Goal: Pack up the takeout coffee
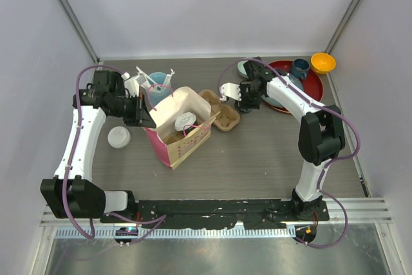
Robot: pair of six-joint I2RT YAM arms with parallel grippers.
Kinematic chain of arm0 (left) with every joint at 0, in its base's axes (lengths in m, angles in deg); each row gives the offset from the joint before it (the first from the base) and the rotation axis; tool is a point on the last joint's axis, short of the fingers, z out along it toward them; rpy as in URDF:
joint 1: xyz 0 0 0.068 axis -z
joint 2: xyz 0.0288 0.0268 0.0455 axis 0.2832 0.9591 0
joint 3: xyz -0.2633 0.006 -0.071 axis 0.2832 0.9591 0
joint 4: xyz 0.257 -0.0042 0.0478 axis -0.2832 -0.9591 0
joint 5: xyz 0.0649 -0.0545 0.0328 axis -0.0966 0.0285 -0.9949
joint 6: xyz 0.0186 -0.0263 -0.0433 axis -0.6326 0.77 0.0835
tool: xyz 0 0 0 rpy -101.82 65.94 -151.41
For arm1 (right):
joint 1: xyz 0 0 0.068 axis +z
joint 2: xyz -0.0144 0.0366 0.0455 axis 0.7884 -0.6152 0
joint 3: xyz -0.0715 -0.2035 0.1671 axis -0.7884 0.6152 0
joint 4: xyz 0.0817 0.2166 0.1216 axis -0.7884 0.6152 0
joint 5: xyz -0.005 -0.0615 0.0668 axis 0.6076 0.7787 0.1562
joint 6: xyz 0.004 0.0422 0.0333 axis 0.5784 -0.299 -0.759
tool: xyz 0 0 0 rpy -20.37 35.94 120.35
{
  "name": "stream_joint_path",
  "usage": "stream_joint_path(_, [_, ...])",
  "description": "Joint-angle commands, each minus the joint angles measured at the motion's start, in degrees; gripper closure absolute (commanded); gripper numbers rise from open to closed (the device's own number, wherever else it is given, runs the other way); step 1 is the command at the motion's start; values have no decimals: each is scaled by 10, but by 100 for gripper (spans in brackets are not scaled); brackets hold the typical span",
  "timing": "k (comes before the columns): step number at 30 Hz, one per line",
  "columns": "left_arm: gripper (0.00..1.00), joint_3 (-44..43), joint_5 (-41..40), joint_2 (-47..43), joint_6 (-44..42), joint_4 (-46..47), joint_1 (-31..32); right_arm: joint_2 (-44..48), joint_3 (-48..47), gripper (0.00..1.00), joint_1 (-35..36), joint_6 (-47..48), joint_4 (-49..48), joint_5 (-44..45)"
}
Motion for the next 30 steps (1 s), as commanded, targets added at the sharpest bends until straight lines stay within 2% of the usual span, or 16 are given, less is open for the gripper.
stream_joint_path(1, [100,-12,-6,-2,-9,-19,3,13,7,47,4,14,-22,2])
stream_joint_path(9, [100,-12,-6,-2,-11,-23,3,1,3,55,4,16,-22,4])
stream_joint_path(18, [100,-14,0,4,-10,-23,3,3,5,57,4,16,-24,-1])
stream_joint_path(30, [100,-13,5,2,-10,-24,4,10,14,84,6,7,-22,-2])
